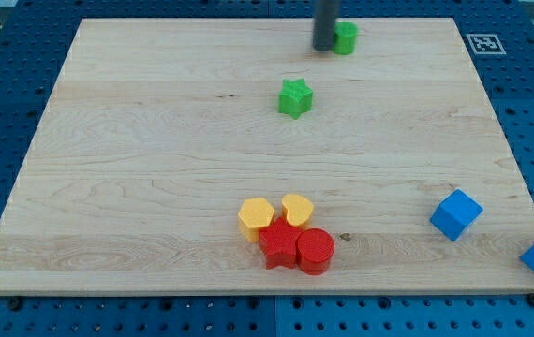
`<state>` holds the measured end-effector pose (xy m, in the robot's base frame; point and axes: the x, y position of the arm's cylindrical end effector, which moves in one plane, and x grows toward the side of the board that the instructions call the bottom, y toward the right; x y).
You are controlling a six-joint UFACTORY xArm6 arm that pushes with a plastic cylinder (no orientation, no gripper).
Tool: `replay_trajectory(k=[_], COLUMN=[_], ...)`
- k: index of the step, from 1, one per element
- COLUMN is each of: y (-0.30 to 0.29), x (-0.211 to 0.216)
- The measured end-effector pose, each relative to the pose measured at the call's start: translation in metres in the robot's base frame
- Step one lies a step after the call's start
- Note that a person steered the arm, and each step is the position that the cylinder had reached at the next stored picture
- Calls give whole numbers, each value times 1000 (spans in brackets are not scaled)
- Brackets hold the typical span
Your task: Move green star into the green circle
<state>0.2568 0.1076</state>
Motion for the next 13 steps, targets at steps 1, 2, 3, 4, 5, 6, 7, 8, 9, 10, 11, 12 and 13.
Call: replay_trajectory(k=[1, 2, 3, 4, 5, 6, 7, 8, 9, 10, 11, 12, 13], y=[49, 52, 81, 99, 64, -15, -96, -150, -149, -102, -28, -4, -24], x=[0, 0, -2, -3, -3, -3, 13, 54, 110, 146, 130, 108, 127])
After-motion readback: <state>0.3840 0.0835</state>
